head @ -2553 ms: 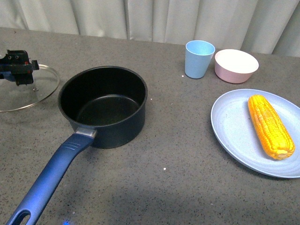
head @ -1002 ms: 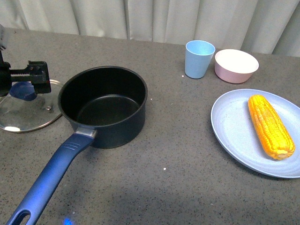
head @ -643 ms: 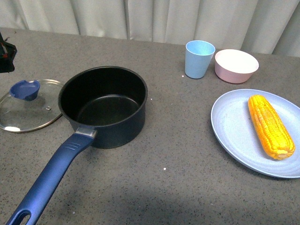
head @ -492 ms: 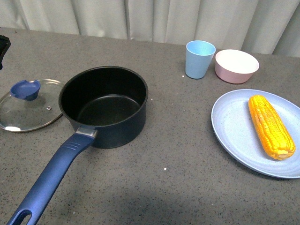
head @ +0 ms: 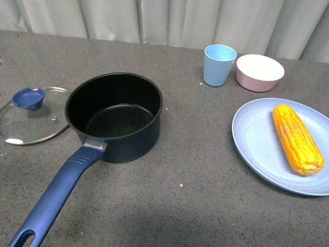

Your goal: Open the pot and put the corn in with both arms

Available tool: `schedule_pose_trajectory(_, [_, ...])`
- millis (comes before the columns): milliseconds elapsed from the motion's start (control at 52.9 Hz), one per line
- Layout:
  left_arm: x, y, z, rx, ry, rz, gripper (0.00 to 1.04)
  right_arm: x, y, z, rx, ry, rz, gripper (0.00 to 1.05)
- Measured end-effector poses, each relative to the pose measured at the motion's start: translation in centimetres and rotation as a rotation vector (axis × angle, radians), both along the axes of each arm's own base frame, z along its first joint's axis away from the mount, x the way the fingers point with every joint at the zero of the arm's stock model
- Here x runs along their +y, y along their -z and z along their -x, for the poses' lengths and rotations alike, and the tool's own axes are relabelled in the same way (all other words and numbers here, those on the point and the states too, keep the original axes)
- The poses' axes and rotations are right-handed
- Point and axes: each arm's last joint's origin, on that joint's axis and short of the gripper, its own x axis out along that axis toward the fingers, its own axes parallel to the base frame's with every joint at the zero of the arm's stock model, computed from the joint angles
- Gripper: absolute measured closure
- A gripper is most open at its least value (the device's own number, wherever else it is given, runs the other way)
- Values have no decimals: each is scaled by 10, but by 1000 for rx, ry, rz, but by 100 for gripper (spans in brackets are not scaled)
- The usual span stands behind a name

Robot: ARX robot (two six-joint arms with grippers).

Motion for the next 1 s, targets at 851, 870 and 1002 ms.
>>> schedule_pose_trajectory(851, [0, 6, 55, -16, 2, 0, 101, 0, 0, 0, 0, 0, 0, 9])
schedule_pose_trajectory(870, [0, 5, 56, -18, 2, 0, 101, 0, 0, 0, 0, 0, 0, 9])
schedule_pose_trajectory(1002, [0, 3, 62, -23, 2, 0, 101, 0, 0, 0, 0, 0, 0, 9])
